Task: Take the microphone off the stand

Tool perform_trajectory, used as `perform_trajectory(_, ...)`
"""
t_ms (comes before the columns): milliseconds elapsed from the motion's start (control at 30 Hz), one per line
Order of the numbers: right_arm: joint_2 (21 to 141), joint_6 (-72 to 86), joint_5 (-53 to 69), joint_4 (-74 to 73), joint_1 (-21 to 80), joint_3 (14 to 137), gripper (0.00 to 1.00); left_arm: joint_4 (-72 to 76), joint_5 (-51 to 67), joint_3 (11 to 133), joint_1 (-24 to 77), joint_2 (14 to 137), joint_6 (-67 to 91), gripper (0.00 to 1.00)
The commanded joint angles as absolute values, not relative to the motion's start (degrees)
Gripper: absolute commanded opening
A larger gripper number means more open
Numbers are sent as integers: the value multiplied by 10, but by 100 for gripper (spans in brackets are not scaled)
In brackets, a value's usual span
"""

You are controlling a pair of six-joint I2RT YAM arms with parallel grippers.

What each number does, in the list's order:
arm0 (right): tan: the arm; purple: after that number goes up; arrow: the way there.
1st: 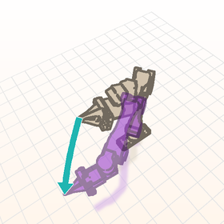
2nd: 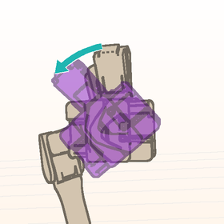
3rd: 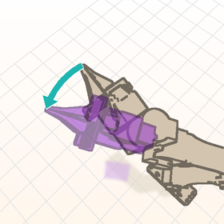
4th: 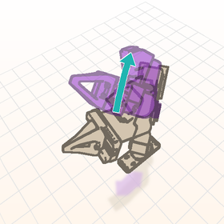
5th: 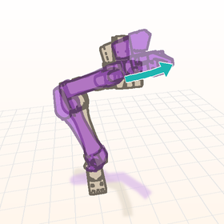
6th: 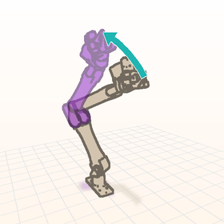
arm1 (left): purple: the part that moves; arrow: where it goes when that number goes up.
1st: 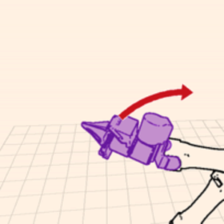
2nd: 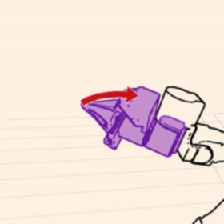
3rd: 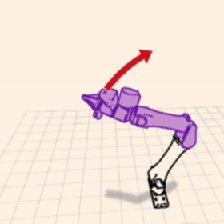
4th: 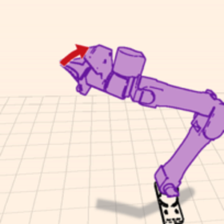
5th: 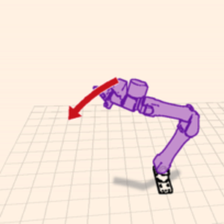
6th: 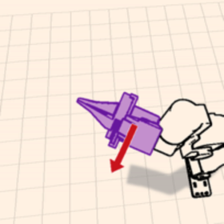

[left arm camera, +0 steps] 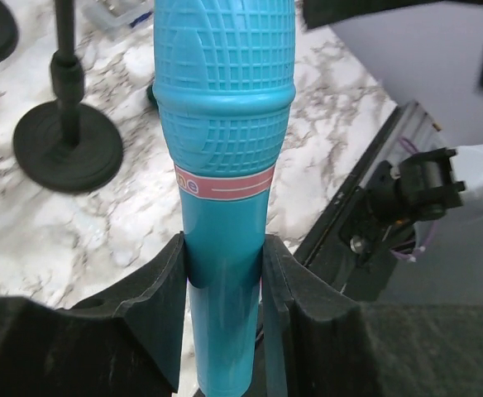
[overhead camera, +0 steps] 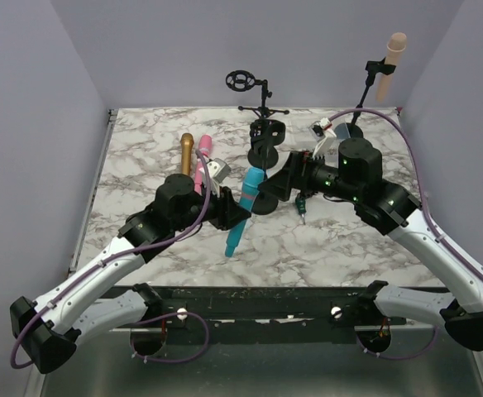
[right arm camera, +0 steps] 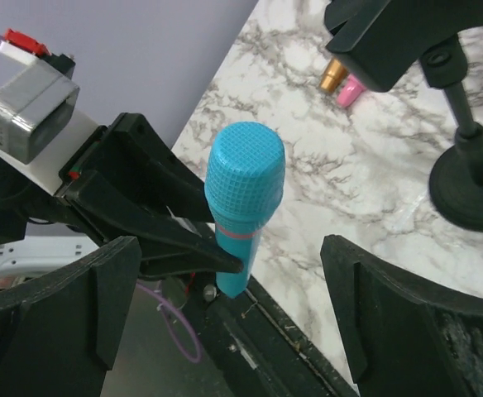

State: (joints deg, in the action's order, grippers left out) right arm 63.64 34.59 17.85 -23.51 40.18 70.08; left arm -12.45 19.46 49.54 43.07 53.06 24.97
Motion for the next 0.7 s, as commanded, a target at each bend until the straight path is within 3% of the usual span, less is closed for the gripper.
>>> perform_trajectory(0,603,309,102,-268,406,710,100,-194,124,466,422,485,225,0)
perform_trajectory(333,573,269,36,-294,406,709,100,-257,48,398,360,436,272,0)
perform_trajectory(533,564,263,32,-294,405,697,100,-303,58,452,223,529,296,0)
perform_trajectory(667,552,257,22,-301,406,695,100,-300,92,532,184,644,273,0)
